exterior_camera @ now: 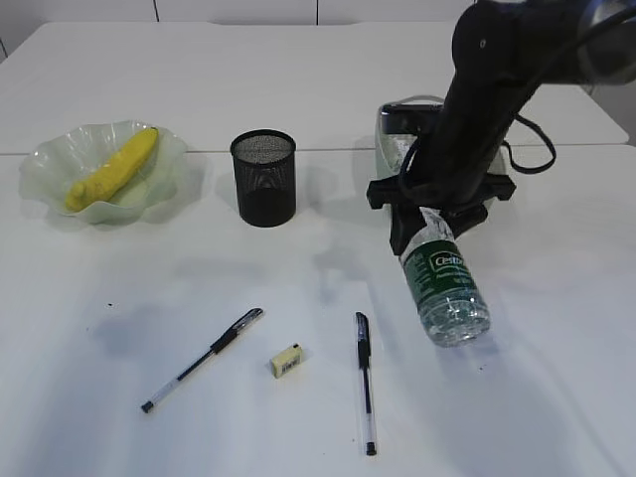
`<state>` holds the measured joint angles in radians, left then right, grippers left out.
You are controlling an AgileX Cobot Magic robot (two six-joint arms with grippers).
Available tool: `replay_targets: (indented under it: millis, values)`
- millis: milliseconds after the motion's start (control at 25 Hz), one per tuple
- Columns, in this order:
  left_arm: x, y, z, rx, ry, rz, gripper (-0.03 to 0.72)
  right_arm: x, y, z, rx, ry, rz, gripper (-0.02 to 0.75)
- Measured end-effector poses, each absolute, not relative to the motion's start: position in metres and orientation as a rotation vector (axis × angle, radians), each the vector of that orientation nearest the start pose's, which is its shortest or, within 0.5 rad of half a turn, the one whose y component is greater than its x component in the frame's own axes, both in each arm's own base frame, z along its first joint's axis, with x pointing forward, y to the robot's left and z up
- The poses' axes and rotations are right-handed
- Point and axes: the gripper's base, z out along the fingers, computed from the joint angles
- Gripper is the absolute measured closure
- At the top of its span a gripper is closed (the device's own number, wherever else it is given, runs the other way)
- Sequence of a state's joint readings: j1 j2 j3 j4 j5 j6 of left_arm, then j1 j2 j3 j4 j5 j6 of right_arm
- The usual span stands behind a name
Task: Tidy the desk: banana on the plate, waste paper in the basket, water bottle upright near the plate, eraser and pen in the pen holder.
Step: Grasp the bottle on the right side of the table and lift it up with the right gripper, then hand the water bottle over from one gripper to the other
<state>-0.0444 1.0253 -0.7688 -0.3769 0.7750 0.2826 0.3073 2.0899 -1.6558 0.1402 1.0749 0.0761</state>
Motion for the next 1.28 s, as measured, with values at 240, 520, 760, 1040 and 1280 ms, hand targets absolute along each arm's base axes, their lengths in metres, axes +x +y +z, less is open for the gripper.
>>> replay_targets:
  millis: [240, 520, 760, 1040, 1280]
  values:
    - [0.19, -0.032, 0.295, 0.174, 2.46, -0.339, 0.201, 0.369, 0.155, 0.224, -0.443, 2.886, 0.133, 0.357]
    - [0.188, -0.032, 0.293, 0.182, 2.482, -0.347, 0.201, 0.31, 0.145, 0.244, -0.427, 2.689, 0.235, 0.357]
    - [0.188, -0.032, 0.293, 0.182, 2.483, -0.347, 0.201, 0.269, 0.126, 0.267, -0.467, 2.497, 0.258, 0.357]
    - [0.188, -0.033, 0.293, 0.181, 2.482, -0.349, 0.201, 0.253, 0.12, 0.302, -0.488, 2.233, 0.305, 0.357]
    - [0.188, -0.033, 0.293, 0.181, 2.482, -0.349, 0.201, 0.254, 0.126, 0.309, -0.488, 2.143, 0.386, 0.357]
